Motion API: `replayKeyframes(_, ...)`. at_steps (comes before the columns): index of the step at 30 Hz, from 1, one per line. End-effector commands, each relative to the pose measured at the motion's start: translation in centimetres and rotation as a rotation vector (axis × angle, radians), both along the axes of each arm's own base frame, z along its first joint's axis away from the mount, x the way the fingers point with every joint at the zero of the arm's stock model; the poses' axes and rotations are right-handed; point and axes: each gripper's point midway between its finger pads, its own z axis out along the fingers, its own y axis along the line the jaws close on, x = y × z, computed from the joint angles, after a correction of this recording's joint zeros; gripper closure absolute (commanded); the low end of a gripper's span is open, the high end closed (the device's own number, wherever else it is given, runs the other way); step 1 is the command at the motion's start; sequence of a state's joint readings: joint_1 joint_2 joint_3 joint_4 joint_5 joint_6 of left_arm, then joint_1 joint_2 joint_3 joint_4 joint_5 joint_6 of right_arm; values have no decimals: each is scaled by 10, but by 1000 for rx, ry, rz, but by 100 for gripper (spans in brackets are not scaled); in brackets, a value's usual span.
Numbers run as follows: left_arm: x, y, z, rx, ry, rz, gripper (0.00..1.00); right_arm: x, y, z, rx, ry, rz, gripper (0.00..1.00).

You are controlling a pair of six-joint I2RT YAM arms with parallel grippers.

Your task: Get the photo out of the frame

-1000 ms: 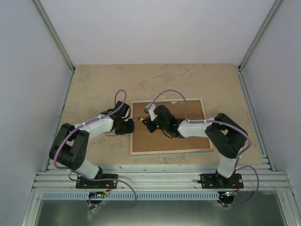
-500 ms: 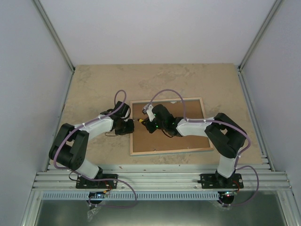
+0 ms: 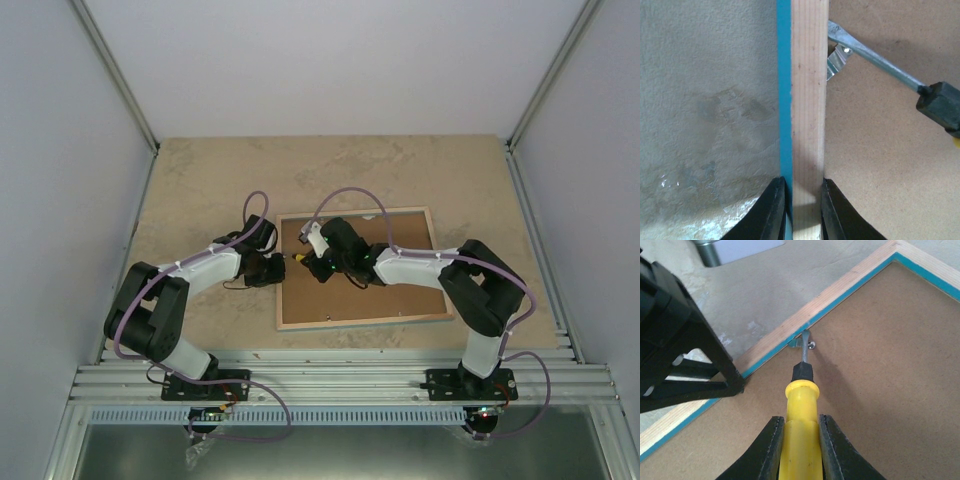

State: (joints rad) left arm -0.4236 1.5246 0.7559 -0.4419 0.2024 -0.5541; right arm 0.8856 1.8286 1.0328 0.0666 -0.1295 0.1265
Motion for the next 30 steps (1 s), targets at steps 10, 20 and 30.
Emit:
replayKeyframes(10, -3, -10, 7, -58, 4, -9, 88, -29, -17, -10, -122, 40, 101, 100)
replayKeyframes(20, -3, -9, 7, -56, 3, -9, 88, -13, -35, -3, -152, -29, -18, 100)
replayKeyframes(30, -3, -9, 7, -56, 1, -7, 88, -15, -35, 6, -111, -32, -25, 100)
